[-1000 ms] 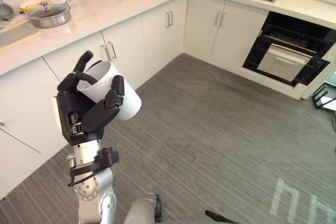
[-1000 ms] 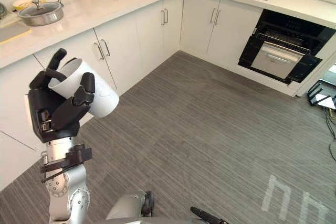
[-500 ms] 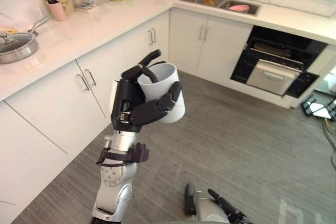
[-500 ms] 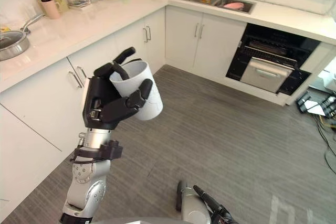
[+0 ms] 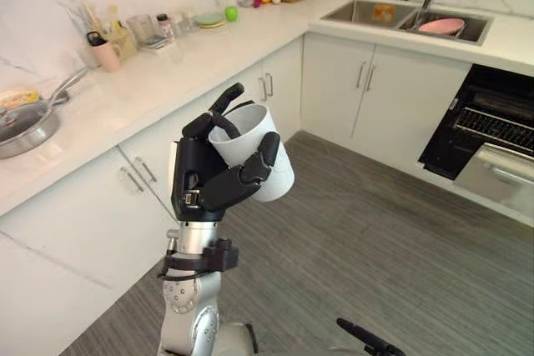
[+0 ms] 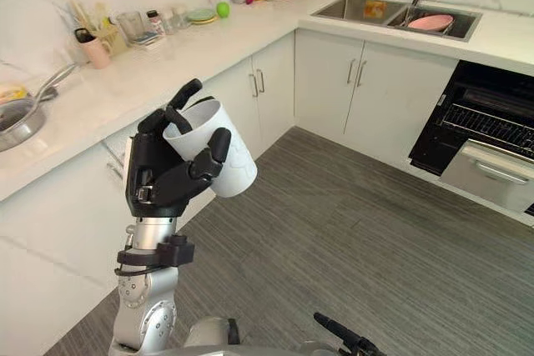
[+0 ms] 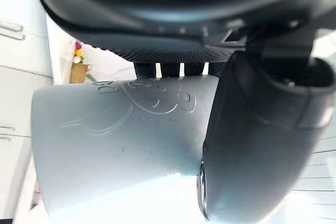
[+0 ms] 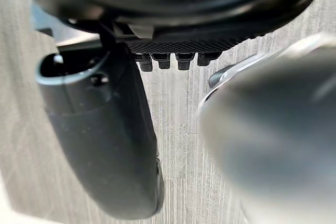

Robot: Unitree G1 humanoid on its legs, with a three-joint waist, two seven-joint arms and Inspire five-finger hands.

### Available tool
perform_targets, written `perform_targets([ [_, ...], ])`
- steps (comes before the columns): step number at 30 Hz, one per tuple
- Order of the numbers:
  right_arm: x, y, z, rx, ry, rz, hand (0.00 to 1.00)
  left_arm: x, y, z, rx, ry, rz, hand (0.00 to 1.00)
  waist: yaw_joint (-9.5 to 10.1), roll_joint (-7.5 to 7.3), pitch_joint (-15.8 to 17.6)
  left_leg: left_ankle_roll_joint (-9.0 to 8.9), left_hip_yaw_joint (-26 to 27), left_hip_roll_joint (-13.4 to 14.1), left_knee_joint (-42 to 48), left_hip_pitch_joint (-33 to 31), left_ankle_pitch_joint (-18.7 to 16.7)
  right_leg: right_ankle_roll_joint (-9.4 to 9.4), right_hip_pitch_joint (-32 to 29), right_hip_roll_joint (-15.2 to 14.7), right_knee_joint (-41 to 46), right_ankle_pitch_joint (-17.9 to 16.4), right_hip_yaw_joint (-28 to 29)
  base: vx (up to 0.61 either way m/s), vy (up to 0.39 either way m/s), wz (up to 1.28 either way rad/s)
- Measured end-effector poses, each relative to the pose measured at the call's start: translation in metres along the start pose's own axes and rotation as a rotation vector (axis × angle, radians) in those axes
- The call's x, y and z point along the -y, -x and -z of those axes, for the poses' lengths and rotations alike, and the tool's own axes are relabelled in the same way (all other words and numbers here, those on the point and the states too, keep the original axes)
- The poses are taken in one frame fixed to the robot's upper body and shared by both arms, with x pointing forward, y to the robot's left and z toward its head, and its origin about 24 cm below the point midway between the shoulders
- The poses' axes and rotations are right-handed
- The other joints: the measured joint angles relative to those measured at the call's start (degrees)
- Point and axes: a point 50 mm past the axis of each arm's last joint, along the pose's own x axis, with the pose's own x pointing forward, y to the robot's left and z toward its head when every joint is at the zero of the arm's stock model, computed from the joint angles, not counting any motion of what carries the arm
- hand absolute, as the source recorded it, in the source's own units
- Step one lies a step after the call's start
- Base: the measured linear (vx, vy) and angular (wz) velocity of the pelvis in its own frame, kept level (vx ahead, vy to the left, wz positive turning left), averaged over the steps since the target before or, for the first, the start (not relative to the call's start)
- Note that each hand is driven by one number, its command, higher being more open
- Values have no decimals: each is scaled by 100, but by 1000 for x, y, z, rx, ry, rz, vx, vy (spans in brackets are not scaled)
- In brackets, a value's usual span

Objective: Walk over to the sink, pick up the cup, carry it to the dishwasher, place the cup inside the dishwasher, then close the dishwasher door

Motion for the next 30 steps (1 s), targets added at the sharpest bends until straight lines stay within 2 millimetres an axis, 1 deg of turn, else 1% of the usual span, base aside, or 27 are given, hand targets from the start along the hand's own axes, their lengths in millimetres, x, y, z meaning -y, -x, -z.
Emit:
perform_targets([
  [2,-4,-1,3,-14,13,-2,100,0,4,6,-34,-1,-9,0,85,-1,-8,-117,-411,-187,-677,50,837,199,240,-77,-88,-129,366,524,213,-97],
  [3,-2,-2,7,-23,12,8,100,0,7,11,-61,1,-10,0,102,-75,-67,161,-359,-232,-702,212,1271,328,382,-181,-74,-243,573,627,300,-67],
  [4,-4,-2,12,-36,-8,7,100,0,8,15,-80,1,1,0,56,-248,-130,263,-235,-373,-604,257,1181,383,375,-367,35,-321,635,709,328,-54],
  [5,-7,-4,16,-44,-40,12,100,-1,9,18,-96,-6,10,0,-36,-390,-118,330,-108,-401,-129,268,689,395,369,-447,382,-314,673,496,209,-23],
  [6,-7,-4,18,-48,-51,16,100,-2,9,19,-101,-9,11,0,-40,-412,-131,333,-85,-405,-49,288,608,397,368,-464,473,-313,657,462,189,-39],
  [7,-5,-4,26,-59,-96,47,100,-4,10,24,-126,-19,30,0,-47,-484,-187,376,10,-414,161,475,306,423,297,-524,1082,-297,522,339,146,-44],
  [8,-4,-5,31,-57,-164,73,100,-5,10,23,-129,-25,50,0,-65,-542,-191,377,141,-424,124,837,16,580,20,-642,2061,-204,246,422,185,-57],
  [9,-6,-5,33,-54,-191,80,100,-4,9,21,-122,-26,63,0,-52,-589,-191,383,244,-446,7,1040,-85,754,-241,-761,2729,-76,98,379,173,-76],
  [10,-4,-5,34,-35,-228,104,100,-3,8,17,-107,-22,81,0,-44,-634,-177,478,451,-502,-277,1459,-240,737,-822,-1006,3993,222,-80,278,118,-74],
  [11,-4,-5,35,-31,-234,109,100,-1,7,17,-103,-21,88,0,-64,-620,-181,486,523,-489,-403,1666,-279,579,-1067,-1054,4379,125,-147,310,129,-76],
  [12,-4,-4,33,-14,-243,102,100,2,5,18,-99,-22,100,0,-214,-563,-245,412,621,-391,-611,1945,-281,438,-1491,-1023,4597,-121,-390,349,125,-59],
  [13,-7,-4,31,4,-237,87,100,7,0,17,-89,-27,127,0,-327,-545,-298,353,763,-248,-771,2121,-317,459,-1912,-884,4343,-373,-626,289,105,-50],
  [14,-9,-4,30,13,-241,77,100,10,-3,17,-81,-25,146,0,-346,-538,-290,324,815,-176,-826,2213,-332,447,-2062,-810,4075,-450,-772,418,70,-46],
  [16,-14,-4,27,28,-240,60,100,19,-15,16,-57,-15,192,0,-534,-517,-255,169,1010,135,-929,2555,-417,401,-2317,-502,2282,-366,-1395,454,12,-43],
  [17,-14,-4,26,32,-234,63,100,20,-18,15,-52,-15,198,0,-539,-517,-255,106,1089,169,-933,2653,-456,403,-2316,-441,1796,-174,-1493,343,-12,-58],
  [18,-13,-4,26,33,-222,80,100,21,-21,14,-42,-15,203,0,-535,-539,-250,-60,1259,162,-937,2911,-572,316,-2235,-373,915,433,-1646,466,-42,-66],
  [19,-9,-3,30,36,-215,123,100,20,-21,14,-39,-17,199,0,-526,-641,-276,-187,1392,6,-910,3185,-748,138,-2178,-515,514,1352,-1775,491,-58,-59],
  [20,-5,-3,33,35,-211,151,100,20,-21,15,-41,-13,192,0,-532,-656,-283,-244,1427,-8,-865,3328,-905,-452,-2185,-548,704,1618,-1821,544,-52,-50],
  [21,7,0,25,72,-216,222,100,21,-16,20,-66,12,161,0,-560,-327,-267,-372,1620,230,-746,3440,-1129,-378,-2199,-311,983,1343,-1872,327,-29,-46],
  [22,9,1,21,87,-221,254,100,23,-15,21,-70,23,158,0,-528,-211,-256,-360,1763,323,-617,3438,-1177,-363,-2242,-190,1036,1127,-1796,386,-86,-65],
  [23,6,1,19,96,-230,276,100,24,-14,21,-72,22,165,0,-512,-210,-182,-353,1902,474,-61,3353,-1174,-426,-2208,-94,1148,753,-1794,242,-86,-51],
  [24,6,1,19,95,-235,278,100,24,-14,21,-73,21,166,0,-516,-219,-176,-351,1937,540,112,3302,-1172,-416,-2176,-73,1145,675,-1824,361,-169,-51],
  [25,4,1,19,100,-253,279,100,25,-13,21,-74,27,167,0,-456,-127,-124,-256,1995,993,1202,2976,-1109,-361,-1979,-33,1185,370,-2065,328,-75,-49],
  [26,6,5,20,122,-243,283,100,28,-15,18,-43,44,154,0,-425,-215,-22,62,1656,1438,3241,2301,-719,-381,-1837,-125,1666,46,-2168,369,-72,-60],
  [28,11,7,20,131,-232,289,100,28,-11,19,-45,55,127,0,-360,-34,-49,26,1109,1684,4504,1613,-497,-467,-1660,154,1636,-98,-2047,240,-12,-60],
  [29,15,8,19,140,-208,290,100,27,-8,19,-53,47,118,0,-324,15,-88,67,968,1732,4973,1105,-529,-525,-1417,316,1383,-144,-1941,377,-39,-68],
  [30,15,8,19,144,-166,293,100,24,-6,19,-59,36,118,0,-312,-15,-114,129,1019,1625,4797,748,-740,-487,-1138,352,1035,-120,-1847,283,-14,-62],
])
